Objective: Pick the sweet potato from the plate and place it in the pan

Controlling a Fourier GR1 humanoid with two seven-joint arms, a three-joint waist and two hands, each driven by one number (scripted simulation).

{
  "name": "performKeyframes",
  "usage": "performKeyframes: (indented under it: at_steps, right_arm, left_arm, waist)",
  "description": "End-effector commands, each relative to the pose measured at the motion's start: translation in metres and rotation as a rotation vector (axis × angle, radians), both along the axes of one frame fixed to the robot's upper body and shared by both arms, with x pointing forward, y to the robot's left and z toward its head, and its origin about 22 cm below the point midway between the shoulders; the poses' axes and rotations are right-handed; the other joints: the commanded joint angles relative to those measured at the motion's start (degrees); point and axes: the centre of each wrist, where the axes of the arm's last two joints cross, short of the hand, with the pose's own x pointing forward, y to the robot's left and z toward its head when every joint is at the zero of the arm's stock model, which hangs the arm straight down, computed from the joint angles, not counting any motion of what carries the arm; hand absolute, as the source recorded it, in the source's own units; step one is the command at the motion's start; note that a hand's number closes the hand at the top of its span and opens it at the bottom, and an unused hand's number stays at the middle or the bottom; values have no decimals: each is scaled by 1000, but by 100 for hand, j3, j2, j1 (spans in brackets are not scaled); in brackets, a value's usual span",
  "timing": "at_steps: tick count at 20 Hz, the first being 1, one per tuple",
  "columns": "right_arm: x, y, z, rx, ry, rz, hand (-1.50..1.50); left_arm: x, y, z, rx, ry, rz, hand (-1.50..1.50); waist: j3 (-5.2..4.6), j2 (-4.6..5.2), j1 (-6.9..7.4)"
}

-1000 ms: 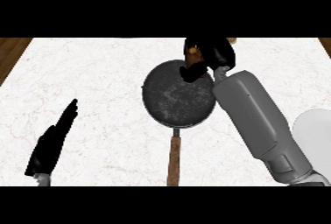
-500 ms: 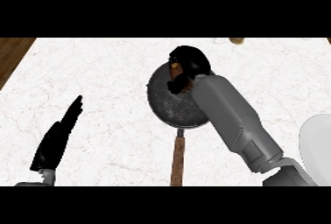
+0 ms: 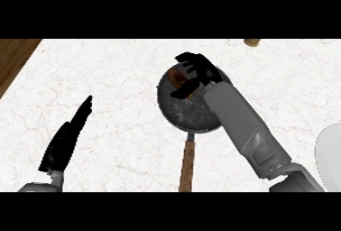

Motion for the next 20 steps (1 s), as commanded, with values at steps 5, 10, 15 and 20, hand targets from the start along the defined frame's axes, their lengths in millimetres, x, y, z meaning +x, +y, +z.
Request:
performKeyframes:
  at_steps: [5, 10, 15, 20]
  right_arm:
    - [6, -2, 13, 270, -199, -209, -150]
    - [19, -18, 31, 339, -239, -403, -150]
    - [21, -89, 18, 398, -298, -497, -150]
    - [9, -154, -3, 375, -360, -477, -150]
  left_arm:
    - [-3, 10, -8, -8, 15, 23, 0]
    - [-10, 12, 1, -6, 29, 39, 0]
    - [-11, 16, 0, 3, 14, 79, 0]
    - [-20, 16, -8, 2, 18, 89, 0]
  waist:
    - [-5, -45, -88]
    - [-4, -80, -296]
    - [-3, -112, -458]
    - [-5, -132, -512]
